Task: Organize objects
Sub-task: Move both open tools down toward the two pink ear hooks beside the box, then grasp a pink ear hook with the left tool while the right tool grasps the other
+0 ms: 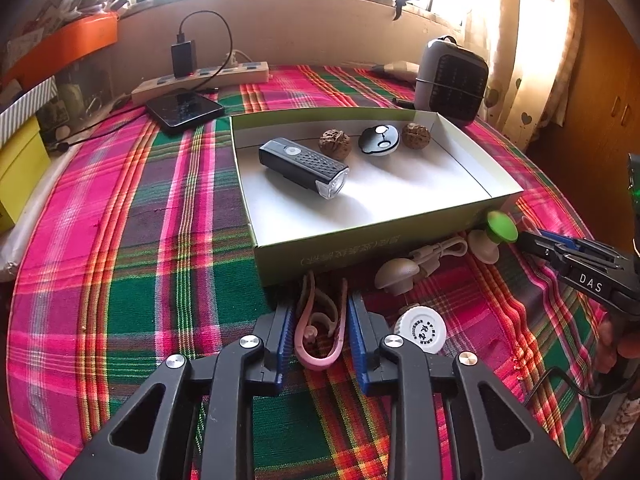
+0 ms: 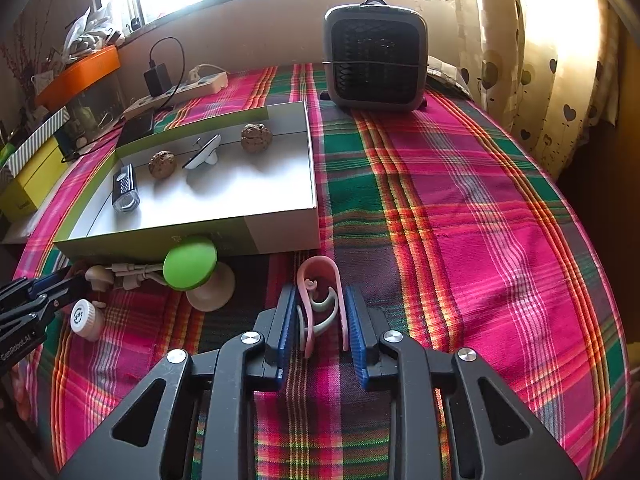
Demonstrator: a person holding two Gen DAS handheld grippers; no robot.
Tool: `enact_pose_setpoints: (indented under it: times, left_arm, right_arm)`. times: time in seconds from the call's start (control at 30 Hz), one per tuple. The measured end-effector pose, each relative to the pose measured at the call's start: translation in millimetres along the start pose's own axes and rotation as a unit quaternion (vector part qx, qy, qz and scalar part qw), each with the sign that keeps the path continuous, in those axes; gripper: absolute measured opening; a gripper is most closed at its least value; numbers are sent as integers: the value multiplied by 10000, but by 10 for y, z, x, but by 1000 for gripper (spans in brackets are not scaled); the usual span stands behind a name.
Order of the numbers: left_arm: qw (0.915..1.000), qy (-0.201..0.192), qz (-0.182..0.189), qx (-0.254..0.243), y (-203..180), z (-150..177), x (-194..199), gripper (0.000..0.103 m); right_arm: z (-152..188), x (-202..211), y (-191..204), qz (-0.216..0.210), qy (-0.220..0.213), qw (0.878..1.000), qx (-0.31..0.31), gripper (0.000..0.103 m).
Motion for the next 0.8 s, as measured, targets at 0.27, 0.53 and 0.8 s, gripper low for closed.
enact_pose_setpoints:
  times: [0.27, 0.53, 0.8]
  left_arm:
    - [10000, -6, 40, 51, 66, 40, 47, 22]
    - [9998, -27, 79, 185, 128, 93, 125, 22]
    - [9997, -78, 82, 210, 121, 87, 155, 22]
  right_arm:
    - [1, 10, 8, -50, -14, 10000, 5, 25]
    - [-3, 36, 12, -143, -58, 9999, -1, 25]
    - [-5, 85, 17, -235, -118, 9997, -6, 24]
Point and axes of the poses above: each gripper's, at about its wrist camera, not at the fingertips, and x roughly against the way its jaws point, y to its left, z to its underside, the point moved 3 cm from there along -x, roughly the way its jaws point, and after that the axes turned 8 degrees about -x, right-handed, at the moved point
